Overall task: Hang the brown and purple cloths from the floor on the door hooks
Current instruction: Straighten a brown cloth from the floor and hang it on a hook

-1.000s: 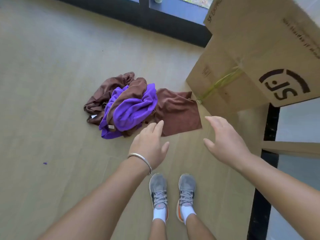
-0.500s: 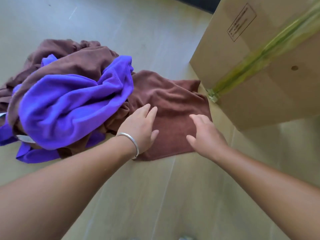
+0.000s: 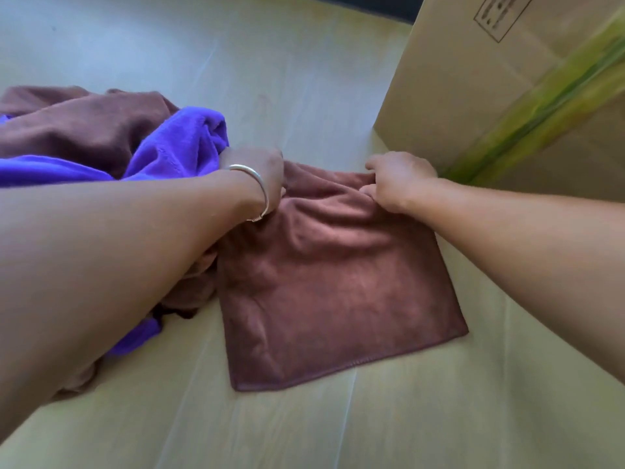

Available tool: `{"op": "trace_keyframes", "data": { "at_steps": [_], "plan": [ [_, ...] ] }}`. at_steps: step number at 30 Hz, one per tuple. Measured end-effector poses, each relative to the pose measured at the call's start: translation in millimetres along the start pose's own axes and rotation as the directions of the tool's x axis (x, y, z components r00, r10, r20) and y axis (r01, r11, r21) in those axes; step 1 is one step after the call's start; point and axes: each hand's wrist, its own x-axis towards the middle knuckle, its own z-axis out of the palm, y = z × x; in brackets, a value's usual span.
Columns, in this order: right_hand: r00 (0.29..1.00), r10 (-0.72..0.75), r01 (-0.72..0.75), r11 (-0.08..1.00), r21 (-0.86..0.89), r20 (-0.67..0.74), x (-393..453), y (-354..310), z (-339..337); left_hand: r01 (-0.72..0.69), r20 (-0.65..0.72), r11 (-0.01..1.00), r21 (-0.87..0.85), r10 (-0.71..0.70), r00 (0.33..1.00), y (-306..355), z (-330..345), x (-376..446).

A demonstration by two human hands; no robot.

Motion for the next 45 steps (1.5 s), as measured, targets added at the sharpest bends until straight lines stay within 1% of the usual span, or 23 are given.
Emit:
{"op": "trace_keyframes", "data": {
  "at_steps": [1, 3, 5, 6, 8, 9, 11, 12, 14, 18, 20, 21, 22, 24, 25, 28, 31, 34, 36, 39, 41, 43, 45],
  "plan": [
    [1.0, 0.003, -0.002, 1.0, -0.027, 0.029, -4, -1, -3, -0.017, -0.01, 1.0, -0.022, 0.017, 1.0, 0, -2, -5],
    [0.999, -0.032, 0.032, 0.998, -0.05, -0.003, -20, -2, -8, -0.067, -0.046, 0.996, -0.053, 0.065, 0.997, 3, -11, -20],
    [0.975, -0.165, 0.155, 0.985, -0.079, -0.145, -41, -1, -10, -0.15, -0.137, 0.986, -0.07, 0.139, 0.981, 4, -21, -38],
    [0.942, -0.233, 0.22, 0.972, -0.077, -0.241, -54, 2, -11, -0.199, -0.199, 0.977, -0.082, 0.179, 0.964, 3, -24, -49],
    [0.879, -0.304, 0.317, 0.948, -0.026, -0.369, -82, 10, -12, -0.319, -0.323, 0.946, -0.058, 0.285, 0.902, -3, -24, -74],
    [0.855, -0.336, 0.366, 0.931, 0.002, -0.395, -96, 15, -10, -0.38, -0.37, 0.925, -0.021, 0.345, 0.862, -6, -21, -89],
    [0.822, -0.428, 0.469, 0.883, 0.02, -0.377, -121, 26, 4, -0.475, -0.41, 0.878, 0.058, 0.454, 0.791, -10, -7, -119],
    [0.806, -0.483, 0.519, 0.855, 0.016, -0.341, -132, 31, 13, -0.517, -0.396, 0.851, 0.09, 0.507, 0.765, -11, 2, -133],
    [0.784, -0.574, 0.594, 0.804, 0.018, -0.236, -148, 39, 35, -0.577, -0.325, 0.809, 0.11, 0.578, 0.748, -10, 23, -156],
    [0.721, -0.692, 0.692, 0.722, -0.002, -0.046, -172, 46, 67, -0.602, -0.133, 0.795, 0.075, 0.607, 0.784, 5, 51, -186],
    [0.702, -0.712, 0.713, 0.7, 0.039, -0.032, -177, 47, 74, -0.584, -0.067, 0.811, 0.0, 0.583, 0.81, 9, 56, -190],
    [0.722, -0.689, 0.691, 0.714, 0.116, -0.062, -177, 46, 75, -0.57, -0.078, 0.821, -0.04, 0.566, 0.821, 10, 54, -189],
    [0.766, -0.633, 0.64, 0.736, 0.22, -0.114, -176, 43, 73, -0.564, -0.12, 0.823, -0.072, 0.554, 0.824, 9, 50, -185],
    [0.869, -0.454, 0.494, 0.767, 0.409, -0.199, -168, 35, 66, -0.565, -0.226, 0.818, -0.109, 0.533, 0.815, 5, 38, -171],
    [0.909, -0.36, 0.417, 0.783, 0.462, -0.21, -163, 30, 63, -0.55, -0.268, 0.83, -0.09, 0.512, 0.816, 4, 32, -163],
    [0.987, -0.124, 0.16, 0.84, 0.518, -0.105, -142, 12, 52, -0.395, -0.324, 0.919, -0.014, 0.369, 0.871, 1, 20, -136],
    [0.998, 0.008, -0.047, 0.819, 0.573, 0.07, -121, -10, 39, -0.259, -0.265, 0.964, 0.054, 0.264, 0.927, -7, 14, -107],
    [0.977, 0.086, -0.189, 0.773, 0.606, 0.196, -100, -31, 33, -0.158, -0.038, 0.971, 0.178, 0.167, 0.985, -19, 15, -82],
    [0.98, 0.068, -0.165, 0.799, 0.579, 0.186, -89, -39, 31, -0.179, 0.133, 0.957, 0.229, 0.151, 0.979, -22, 19, -72],
    [0.997, 0.015, -0.04, 0.943, 0.329, 0.078, -73, -42, 27, -0.246, 0.263, 0.939, 0.24, 0.181, 0.948, -19, 21, -61],
    [0.999, -0.046, 0.045, 0.973, 0.226, 0.0, -62, -43, 25, -0.238, 0.303, 0.941, 0.241, 0.16, 0.94, -17, 19, -55],
    [0.993, -0.113, 0.101, 0.959, 0.266, 0.028, -55, -46, 24, -0.211, 0.306, 0.95, 0.229, 0.135, 0.943, -16, 16, -51],
    [0.988, -0.134, 0.101, 0.937, 0.333, 0.078, -51, -52, 28, -0.205, 0.247, 0.957, 0.204, 0.153, 0.957, -18, 18, -49]
  ]
}}
